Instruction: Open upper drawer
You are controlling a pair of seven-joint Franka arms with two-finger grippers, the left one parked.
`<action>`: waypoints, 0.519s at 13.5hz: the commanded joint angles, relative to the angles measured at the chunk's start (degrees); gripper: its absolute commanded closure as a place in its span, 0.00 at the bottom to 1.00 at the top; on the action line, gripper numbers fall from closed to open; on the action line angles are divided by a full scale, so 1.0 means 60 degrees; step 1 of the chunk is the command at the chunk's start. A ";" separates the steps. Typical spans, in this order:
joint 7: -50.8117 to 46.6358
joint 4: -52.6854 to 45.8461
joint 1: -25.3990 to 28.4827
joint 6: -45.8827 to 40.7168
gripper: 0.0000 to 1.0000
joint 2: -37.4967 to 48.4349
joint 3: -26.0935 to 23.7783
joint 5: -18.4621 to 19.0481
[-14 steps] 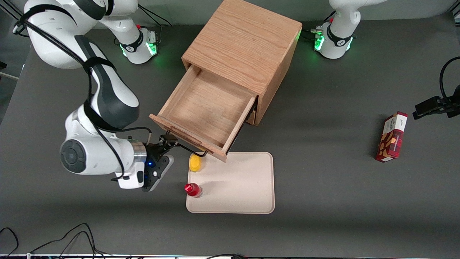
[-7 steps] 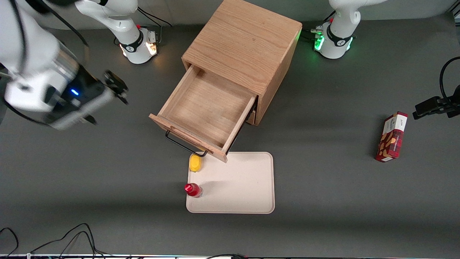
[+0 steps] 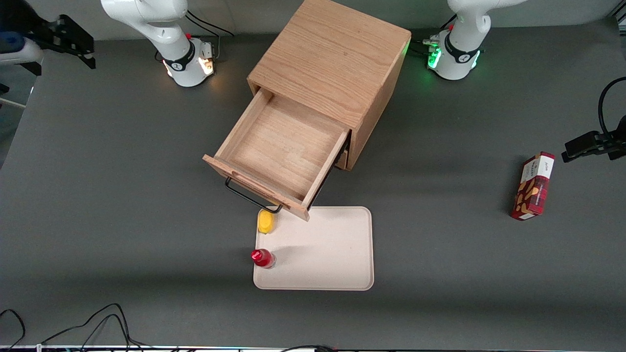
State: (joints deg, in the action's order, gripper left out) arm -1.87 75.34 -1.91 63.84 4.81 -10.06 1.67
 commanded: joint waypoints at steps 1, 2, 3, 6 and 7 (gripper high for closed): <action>-0.0172 0.5331 -0.0034 0.2272 0.00 0.3599 0.0783 -0.0557; -0.0172 0.6011 -0.0034 0.2714 0.00 0.4029 0.0797 -0.0615; -0.0158 0.6018 -0.0034 0.2762 0.00 0.4004 0.0827 -0.0644; -0.0202 0.5406 -0.0034 0.2748 0.00 0.3508 0.0842 -0.0616; -0.0158 0.5287 -0.0034 0.2704 0.00 0.3375 0.0871 -0.0615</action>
